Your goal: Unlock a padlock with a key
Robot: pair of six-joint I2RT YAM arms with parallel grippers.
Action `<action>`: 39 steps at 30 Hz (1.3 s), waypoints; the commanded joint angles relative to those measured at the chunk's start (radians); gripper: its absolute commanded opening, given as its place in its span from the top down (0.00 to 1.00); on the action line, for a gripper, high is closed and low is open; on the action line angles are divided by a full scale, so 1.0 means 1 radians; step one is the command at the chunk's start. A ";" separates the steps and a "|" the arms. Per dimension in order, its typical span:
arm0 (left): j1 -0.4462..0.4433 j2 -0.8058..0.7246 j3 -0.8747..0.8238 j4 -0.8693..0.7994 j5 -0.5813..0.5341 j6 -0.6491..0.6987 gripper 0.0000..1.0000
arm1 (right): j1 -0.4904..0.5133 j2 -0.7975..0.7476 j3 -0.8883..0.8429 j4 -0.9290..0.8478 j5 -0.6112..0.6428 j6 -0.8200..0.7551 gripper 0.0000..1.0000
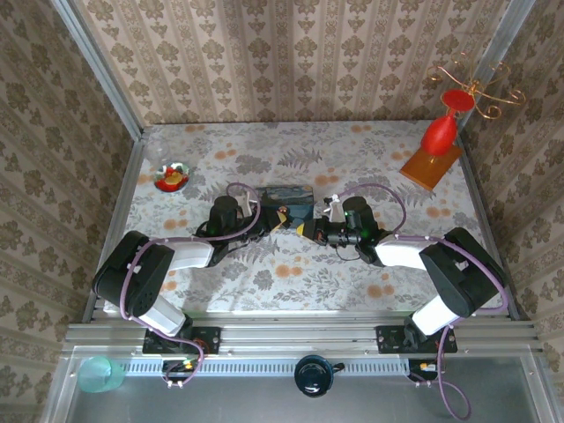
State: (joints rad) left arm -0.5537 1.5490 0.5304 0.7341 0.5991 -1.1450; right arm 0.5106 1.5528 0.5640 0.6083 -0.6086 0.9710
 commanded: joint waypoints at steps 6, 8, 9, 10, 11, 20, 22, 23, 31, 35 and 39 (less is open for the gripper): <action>0.012 -0.013 0.006 0.111 0.036 0.008 1.00 | -0.002 -0.032 -0.016 -0.035 -0.018 -0.026 1.00; 0.013 -0.013 0.008 0.115 0.036 0.006 1.00 | -0.001 -0.024 -0.017 -0.019 -0.019 -0.016 1.00; 0.014 -0.013 0.008 0.116 0.036 0.005 1.00 | 0.000 -0.018 -0.019 -0.008 -0.020 -0.010 1.00; 0.012 -0.011 0.008 0.117 0.035 0.005 1.00 | 0.000 -0.011 -0.018 0.001 -0.022 -0.005 1.00; 0.012 -0.011 0.009 0.117 0.036 0.005 1.00 | 0.002 -0.004 -0.015 0.007 -0.023 -0.001 1.00; 0.011 0.022 0.000 0.176 0.036 -0.032 1.00 | 0.003 0.012 0.010 0.009 -0.029 -0.002 1.00; 0.009 0.030 0.000 0.190 0.036 -0.043 1.00 | 0.003 0.011 0.012 0.003 -0.030 -0.005 1.00; 0.008 0.034 0.002 0.196 0.061 -0.047 1.00 | 0.003 0.013 0.013 0.003 -0.028 -0.006 1.00; 0.003 0.041 -0.003 0.217 0.065 -0.053 1.00 | 0.000 -0.002 0.026 0.000 -0.024 -0.017 1.00; 0.003 0.036 -0.007 0.215 0.066 -0.053 1.00 | -0.006 -0.024 0.040 -0.042 -0.013 -0.045 1.00; 0.005 0.025 -0.017 0.234 0.057 -0.066 1.00 | -0.010 -0.028 0.030 -0.024 -0.004 -0.045 1.00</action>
State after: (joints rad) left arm -0.5484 1.5909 0.5201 0.8536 0.6292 -1.2041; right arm 0.5076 1.5551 0.5735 0.5758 -0.6140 0.9478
